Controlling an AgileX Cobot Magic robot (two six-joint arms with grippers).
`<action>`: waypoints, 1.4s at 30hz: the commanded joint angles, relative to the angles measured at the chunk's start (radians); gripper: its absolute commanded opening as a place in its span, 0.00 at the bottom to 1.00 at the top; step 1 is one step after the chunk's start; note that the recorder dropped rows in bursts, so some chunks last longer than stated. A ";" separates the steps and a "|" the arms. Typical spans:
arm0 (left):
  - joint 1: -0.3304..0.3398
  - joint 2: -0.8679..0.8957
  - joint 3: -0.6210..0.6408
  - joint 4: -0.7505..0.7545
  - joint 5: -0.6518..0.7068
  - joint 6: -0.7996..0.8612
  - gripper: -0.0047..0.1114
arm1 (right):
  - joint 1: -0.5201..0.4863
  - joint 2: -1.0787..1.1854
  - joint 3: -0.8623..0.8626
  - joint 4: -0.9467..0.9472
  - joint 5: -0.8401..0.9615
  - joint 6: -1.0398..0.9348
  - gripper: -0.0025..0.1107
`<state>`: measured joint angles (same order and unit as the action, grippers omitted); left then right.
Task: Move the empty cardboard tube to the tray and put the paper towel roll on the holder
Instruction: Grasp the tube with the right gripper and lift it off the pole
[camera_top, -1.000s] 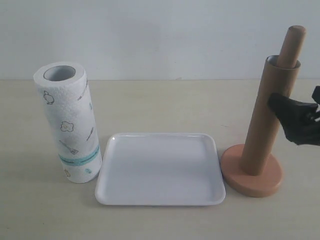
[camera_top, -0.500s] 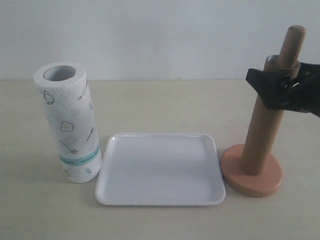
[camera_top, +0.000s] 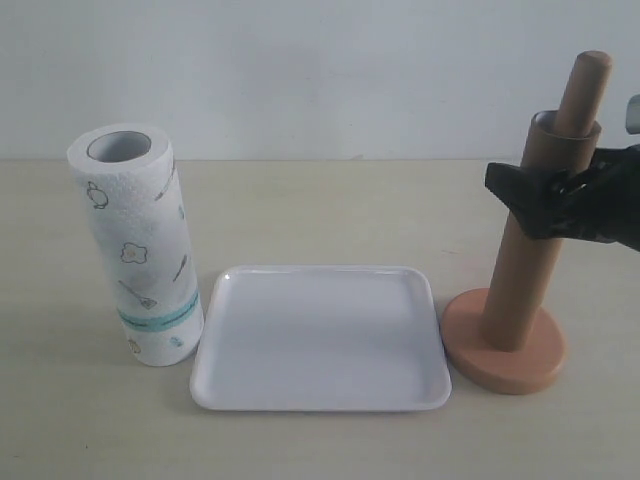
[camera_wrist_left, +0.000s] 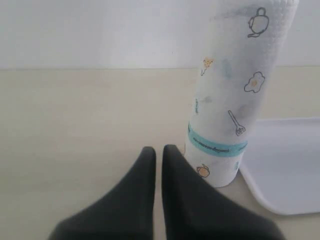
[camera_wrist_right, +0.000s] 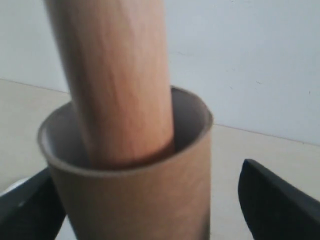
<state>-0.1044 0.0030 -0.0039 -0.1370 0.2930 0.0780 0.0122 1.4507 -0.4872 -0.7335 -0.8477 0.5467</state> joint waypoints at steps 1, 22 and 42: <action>0.004 -0.003 0.004 -0.009 -0.002 0.003 0.08 | -0.003 0.002 -0.003 -0.008 0.007 -0.001 0.76; 0.004 -0.003 0.004 -0.009 -0.002 0.003 0.08 | -0.003 0.002 -0.003 -0.009 0.033 0.005 0.02; 0.004 -0.003 0.004 -0.009 -0.002 0.003 0.08 | -0.003 -0.394 -0.271 -0.350 0.221 0.457 0.02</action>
<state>-0.1044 0.0030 -0.0039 -0.1370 0.2930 0.0780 0.0122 1.0873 -0.6857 -1.0120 -0.6415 0.8784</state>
